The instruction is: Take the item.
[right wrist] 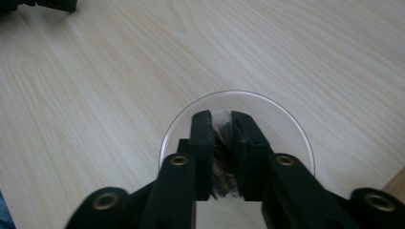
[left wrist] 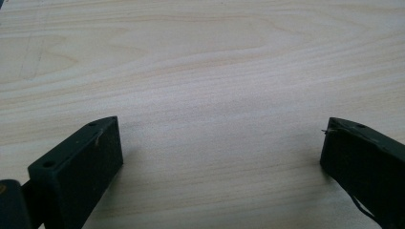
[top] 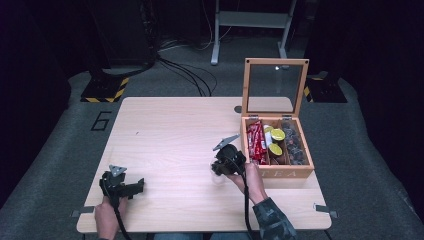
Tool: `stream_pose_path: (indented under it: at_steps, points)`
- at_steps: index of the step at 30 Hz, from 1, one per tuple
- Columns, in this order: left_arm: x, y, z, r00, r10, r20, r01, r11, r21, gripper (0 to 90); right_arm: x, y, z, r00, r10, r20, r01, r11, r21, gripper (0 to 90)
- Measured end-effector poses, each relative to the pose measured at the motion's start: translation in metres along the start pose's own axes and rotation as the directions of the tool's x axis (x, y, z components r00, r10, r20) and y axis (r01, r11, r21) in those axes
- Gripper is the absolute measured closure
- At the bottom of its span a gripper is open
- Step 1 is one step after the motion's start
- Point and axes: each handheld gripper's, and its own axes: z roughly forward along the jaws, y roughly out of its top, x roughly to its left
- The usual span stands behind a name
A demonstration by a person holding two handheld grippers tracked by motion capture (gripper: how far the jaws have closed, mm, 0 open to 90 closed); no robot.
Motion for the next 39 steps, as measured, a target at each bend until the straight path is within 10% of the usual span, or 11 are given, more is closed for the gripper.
stream_pose_path:
  at_steps: [26, 39]
  points:
    - [-0.001, 0.0, 0.001, 0.9999, -0.011, -0.001, 0.011, 0.9999, -0.012, 0.4, 0.0, -0.02, -0.068, 0.9986, 0.019, 0.048, -0.008, 0.977, -0.214, 4.8]
    - [-0.001, 0.0, 0.001, 0.9999, -0.012, -0.001, 0.012, 0.9999, -0.012, 0.3, -0.003, -0.051, -0.106, 0.987, 0.082, 0.138, -0.041, 0.959, -0.282, 2.0]
